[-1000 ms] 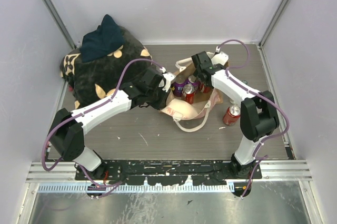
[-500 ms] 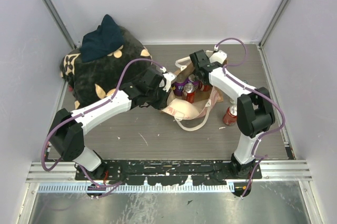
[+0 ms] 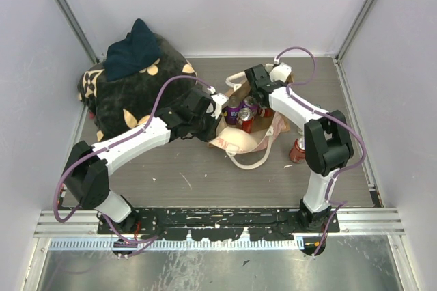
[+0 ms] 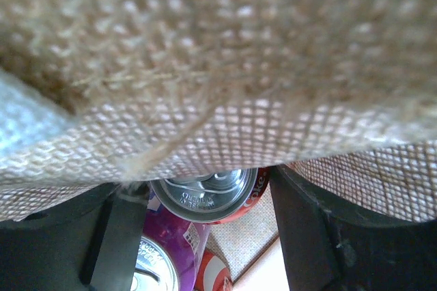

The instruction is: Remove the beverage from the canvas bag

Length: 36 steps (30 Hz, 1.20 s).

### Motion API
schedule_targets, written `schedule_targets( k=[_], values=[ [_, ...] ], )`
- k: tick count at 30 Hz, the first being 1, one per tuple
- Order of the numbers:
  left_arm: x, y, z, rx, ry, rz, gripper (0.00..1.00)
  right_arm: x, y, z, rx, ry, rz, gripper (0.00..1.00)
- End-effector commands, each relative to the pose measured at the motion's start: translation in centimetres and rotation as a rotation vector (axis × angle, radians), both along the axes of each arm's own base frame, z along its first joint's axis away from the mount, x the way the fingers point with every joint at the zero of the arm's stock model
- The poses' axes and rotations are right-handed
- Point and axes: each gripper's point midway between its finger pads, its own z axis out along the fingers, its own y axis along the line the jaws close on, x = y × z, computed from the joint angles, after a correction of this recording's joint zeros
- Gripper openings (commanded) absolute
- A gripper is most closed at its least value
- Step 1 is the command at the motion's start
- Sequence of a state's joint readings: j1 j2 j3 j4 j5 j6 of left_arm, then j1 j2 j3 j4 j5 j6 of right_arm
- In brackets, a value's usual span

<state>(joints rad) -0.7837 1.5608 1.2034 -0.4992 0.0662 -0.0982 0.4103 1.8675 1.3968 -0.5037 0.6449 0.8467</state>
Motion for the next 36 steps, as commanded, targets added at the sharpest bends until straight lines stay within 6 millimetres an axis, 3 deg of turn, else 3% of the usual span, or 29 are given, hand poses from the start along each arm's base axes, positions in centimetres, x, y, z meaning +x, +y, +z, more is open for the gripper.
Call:
schedule_targets(
  k=[1, 2, 4, 11, 15, 26, 36],
  values=[
    [-0.7, 2.0, -1.8, 0.109, 0.039, 0.023, 0.27, -6.1, 0.2, -11.0, 0.049, 0.397, 0.071, 0.18],
    [-0.7, 2.1, -1.8, 0.111, 0.037, 0.025, 0.27, -6.3, 0.3, -11.2, 0.055, 0.405, 0.078, 0.08],
    [-0.5, 2.1, -1.9, 0.113, 0.033, 0.031, 0.27, -6.6, 0.7, -11.4, 0.071, 0.41, 0.101, 0.02],
    [0.0, 2.0, -2.0, 0.121, 0.028, 0.039, 0.27, -6.9, 0.7, -9.5, 0.051, 0.361, 0.151, 0.0],
    [0.1, 2.0, -2.0, 0.124, 0.023, 0.036, 0.27, -6.5, 0.1, -6.4, -0.033, 0.275, 0.143, 0.0],
    [0.3, 2.4, -1.8, 0.133, 0.003, 0.043, 0.27, -2.9, 1.6, 4.6, -0.077, -0.002, 0.236, 0.0],
    [0.5, 2.5, -1.7, 0.144, -0.008, 0.043, 0.27, -2.5, 2.2, 12.0, -0.034, -0.177, 0.3, 0.0]
  ],
)
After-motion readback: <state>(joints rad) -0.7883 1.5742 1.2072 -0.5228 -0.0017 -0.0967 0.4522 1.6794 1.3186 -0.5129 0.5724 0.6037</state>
